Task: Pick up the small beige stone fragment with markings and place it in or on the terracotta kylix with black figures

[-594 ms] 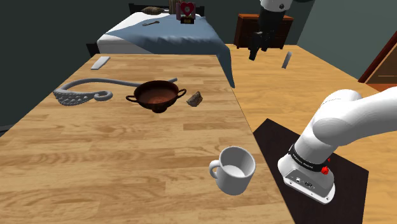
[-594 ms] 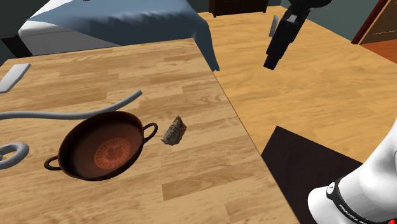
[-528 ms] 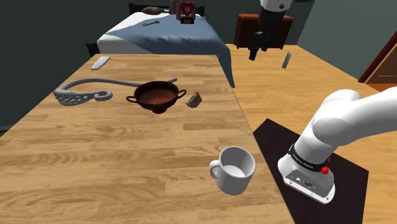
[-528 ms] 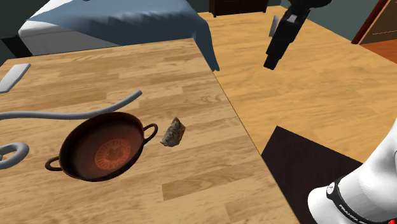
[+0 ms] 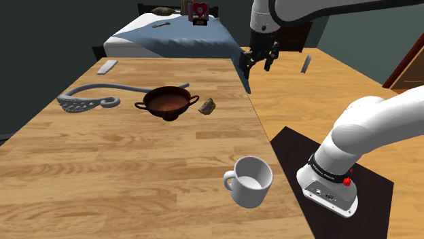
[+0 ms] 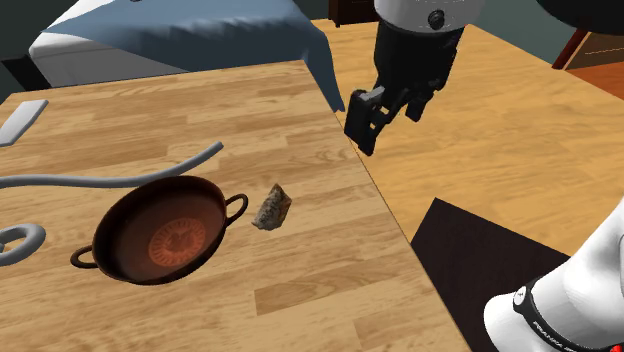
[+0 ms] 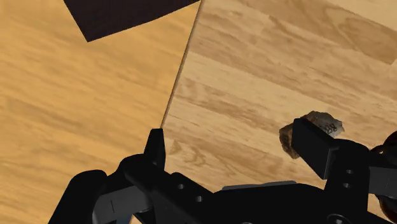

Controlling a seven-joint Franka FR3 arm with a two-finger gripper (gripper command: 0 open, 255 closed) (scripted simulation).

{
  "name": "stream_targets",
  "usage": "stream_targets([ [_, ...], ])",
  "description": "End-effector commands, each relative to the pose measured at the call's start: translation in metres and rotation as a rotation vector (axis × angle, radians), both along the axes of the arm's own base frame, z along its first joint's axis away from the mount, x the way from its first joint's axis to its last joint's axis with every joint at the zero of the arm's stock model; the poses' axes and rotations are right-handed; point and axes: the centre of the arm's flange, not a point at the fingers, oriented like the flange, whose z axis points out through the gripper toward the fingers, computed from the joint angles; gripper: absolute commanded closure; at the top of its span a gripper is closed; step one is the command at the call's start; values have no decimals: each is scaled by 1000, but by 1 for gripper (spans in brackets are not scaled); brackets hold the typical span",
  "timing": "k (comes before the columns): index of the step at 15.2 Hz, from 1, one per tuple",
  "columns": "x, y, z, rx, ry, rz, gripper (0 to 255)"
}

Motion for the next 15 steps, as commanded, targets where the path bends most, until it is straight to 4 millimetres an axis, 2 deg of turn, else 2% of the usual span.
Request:
stream_targets([
  [1,15,21,-19,-4,-1,-110,0],
  [8,80,75,-75,-22,4,-462,0],
  [15,160,102,-131,-41,9,-813,0],
])
